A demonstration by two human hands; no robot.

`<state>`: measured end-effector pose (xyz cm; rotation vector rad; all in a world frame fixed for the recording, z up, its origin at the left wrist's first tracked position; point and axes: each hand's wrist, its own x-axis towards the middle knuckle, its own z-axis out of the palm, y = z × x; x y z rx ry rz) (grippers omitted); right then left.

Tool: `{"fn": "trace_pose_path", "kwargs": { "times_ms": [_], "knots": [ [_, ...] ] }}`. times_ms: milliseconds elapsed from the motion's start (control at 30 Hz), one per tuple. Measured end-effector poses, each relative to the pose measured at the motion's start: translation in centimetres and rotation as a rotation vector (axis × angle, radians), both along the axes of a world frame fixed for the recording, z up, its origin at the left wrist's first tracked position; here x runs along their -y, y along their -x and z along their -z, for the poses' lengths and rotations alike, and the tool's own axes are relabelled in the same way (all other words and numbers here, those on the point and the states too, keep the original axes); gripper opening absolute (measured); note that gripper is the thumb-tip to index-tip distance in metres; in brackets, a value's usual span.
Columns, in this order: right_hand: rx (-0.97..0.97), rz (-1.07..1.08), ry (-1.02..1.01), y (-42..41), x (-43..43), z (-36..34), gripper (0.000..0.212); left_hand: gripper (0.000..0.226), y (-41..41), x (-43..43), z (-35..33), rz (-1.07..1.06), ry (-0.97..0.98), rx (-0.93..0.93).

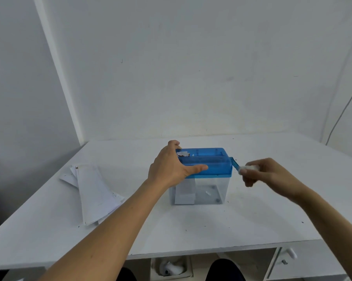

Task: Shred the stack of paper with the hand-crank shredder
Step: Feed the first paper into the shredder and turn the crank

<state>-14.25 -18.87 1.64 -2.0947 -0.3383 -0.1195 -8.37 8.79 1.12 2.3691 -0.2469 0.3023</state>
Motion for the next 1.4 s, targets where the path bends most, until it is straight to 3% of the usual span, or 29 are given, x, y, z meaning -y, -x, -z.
{"fn": "trace_pose_path", "kwargs": {
  "times_ms": [200,300,567,667,767,867,1100,1267,1400],
  "knots": [
    [0.139,0.093,-0.090,-3.1,-0.6,-2.9,0.036,0.111,-0.2,-0.1,0.1,-0.001,-0.004,0.011],
    [0.148,0.093,-0.172,-4.8,-0.5,-3.2,0.024,0.111,-0.4,0.0,0.2,-0.005,0.001,0.013],
    [0.165,0.212,-0.339,-8.5,-2.3,-2.5,0.023,0.108,-0.4,0.0,0.0,0.009,-0.012,0.012],
    [0.096,0.323,-0.322,-10.5,-3.1,-1.2,0.025,0.108,-0.5,-0.1,0.1,0.014,-0.007,0.016],
    [-0.112,0.383,-0.230,-11.3,-3.5,2.6,0.020,0.109,-0.5,-0.1,0.3,0.011,0.001,0.015],
    [-0.268,0.371,-0.180,-9.1,-3.5,6.5,0.024,0.109,-0.4,0.1,0.3,-0.014,-0.016,0.034],
    [-0.181,0.315,-0.173,-2.1,-2.4,4.9,0.053,0.097,-0.1,0.2,0.2,-0.023,-0.063,0.053],
    [-0.134,0.058,-0.308,0.0,-0.7,-0.7,0.040,0.082,0.0,0.0,0.1,-0.015,-0.047,0.064],
    [-0.110,0.100,-0.306,-2.2,-0.9,-1.9,0.038,0.081,-0.2,0.0,0.1,-0.001,-0.032,0.056]
  ]
}}
